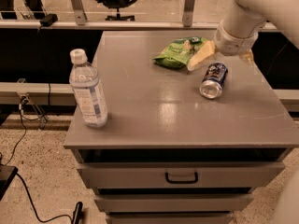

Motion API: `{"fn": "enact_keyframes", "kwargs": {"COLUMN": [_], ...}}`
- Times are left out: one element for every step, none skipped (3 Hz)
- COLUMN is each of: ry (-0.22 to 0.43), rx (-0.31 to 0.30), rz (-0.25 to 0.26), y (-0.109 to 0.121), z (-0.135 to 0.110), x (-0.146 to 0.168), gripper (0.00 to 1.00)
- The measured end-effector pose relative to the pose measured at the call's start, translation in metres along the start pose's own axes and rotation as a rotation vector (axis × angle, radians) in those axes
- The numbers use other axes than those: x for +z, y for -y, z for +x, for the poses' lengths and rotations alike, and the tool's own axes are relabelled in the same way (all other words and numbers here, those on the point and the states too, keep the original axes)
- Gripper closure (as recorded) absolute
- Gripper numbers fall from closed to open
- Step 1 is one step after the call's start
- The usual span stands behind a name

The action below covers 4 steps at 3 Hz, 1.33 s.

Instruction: Place pepsi can upright

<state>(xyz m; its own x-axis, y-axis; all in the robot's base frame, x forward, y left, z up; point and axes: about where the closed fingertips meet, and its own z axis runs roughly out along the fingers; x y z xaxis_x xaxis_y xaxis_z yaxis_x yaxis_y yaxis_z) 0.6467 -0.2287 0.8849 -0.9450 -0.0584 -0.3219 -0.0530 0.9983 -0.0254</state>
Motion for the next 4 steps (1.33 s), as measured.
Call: {"fn": "enact_keyframes", "kwargs": {"ry": [-0.068, -0.137, -0.166, -0.173], "rx": [0.075, 0.151, 0.225, 0.282], "rz": [0.007, -0.003, -0.004, 0.005], "y": [-0.005, -0.008, -0.004, 0.005], "z": [-0.008, -0.008, -0.004, 0.002], "x": [0.011, 0.022, 0.026, 0.027], "gripper": [0.0, 0.0, 0.0, 0.0]}}
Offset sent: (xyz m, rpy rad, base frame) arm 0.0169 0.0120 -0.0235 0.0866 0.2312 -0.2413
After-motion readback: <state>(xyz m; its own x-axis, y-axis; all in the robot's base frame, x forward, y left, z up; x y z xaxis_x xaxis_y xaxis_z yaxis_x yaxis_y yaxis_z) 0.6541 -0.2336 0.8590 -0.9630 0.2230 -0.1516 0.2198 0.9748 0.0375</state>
